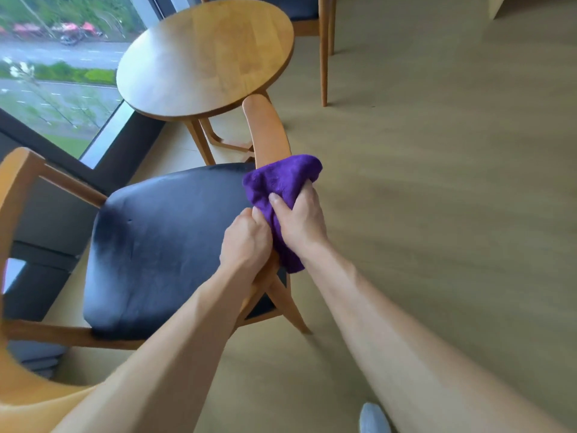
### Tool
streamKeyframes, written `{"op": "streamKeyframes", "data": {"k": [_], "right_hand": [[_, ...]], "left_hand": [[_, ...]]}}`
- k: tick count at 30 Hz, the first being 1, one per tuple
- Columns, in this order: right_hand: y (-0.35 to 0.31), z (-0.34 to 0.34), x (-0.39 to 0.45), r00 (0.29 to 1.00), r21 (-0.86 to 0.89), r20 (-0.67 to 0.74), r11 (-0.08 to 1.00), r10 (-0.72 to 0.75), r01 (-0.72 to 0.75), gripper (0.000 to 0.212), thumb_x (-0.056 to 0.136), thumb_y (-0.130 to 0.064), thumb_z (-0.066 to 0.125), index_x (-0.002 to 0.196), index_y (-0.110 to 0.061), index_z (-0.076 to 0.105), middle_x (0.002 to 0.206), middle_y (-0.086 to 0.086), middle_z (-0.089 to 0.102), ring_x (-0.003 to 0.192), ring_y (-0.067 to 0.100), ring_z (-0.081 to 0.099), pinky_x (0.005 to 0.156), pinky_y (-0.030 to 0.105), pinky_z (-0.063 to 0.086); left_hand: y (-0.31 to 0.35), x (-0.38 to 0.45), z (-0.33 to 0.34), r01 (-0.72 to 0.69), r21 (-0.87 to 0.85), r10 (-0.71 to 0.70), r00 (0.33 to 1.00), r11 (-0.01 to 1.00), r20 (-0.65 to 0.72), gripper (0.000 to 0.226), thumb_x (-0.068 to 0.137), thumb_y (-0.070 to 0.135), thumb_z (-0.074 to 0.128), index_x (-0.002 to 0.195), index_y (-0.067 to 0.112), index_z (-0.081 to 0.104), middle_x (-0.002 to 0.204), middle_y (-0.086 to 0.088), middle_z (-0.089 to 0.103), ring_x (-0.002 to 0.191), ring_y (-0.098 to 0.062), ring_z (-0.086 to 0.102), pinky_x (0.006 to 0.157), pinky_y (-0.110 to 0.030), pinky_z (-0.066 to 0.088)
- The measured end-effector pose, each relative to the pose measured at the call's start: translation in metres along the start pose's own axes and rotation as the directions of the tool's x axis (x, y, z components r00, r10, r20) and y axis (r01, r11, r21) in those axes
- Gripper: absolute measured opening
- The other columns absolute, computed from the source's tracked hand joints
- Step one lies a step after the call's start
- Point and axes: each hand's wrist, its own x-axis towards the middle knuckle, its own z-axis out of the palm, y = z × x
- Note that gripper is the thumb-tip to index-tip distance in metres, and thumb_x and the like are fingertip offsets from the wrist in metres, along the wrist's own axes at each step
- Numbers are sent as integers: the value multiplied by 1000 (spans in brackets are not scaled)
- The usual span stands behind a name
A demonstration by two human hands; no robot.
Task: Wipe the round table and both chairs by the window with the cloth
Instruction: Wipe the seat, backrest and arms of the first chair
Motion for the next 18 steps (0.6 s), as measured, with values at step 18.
{"op": "streamKeyframes", "data": {"k": [18], "right_hand": [[-37, -1, 118, 988, -264, 118, 956, -101, 130, 45, 96, -34, 59, 129, -7, 44, 134, 17, 51, 119, 36, 54, 91, 38, 43]], "left_hand": [[5, 2, 10, 5, 89, 8, 988, 996, -151, 46, 105, 43, 18, 84, 18, 51, 79, -1, 61, 75, -19, 60, 81, -46, 51]]}}
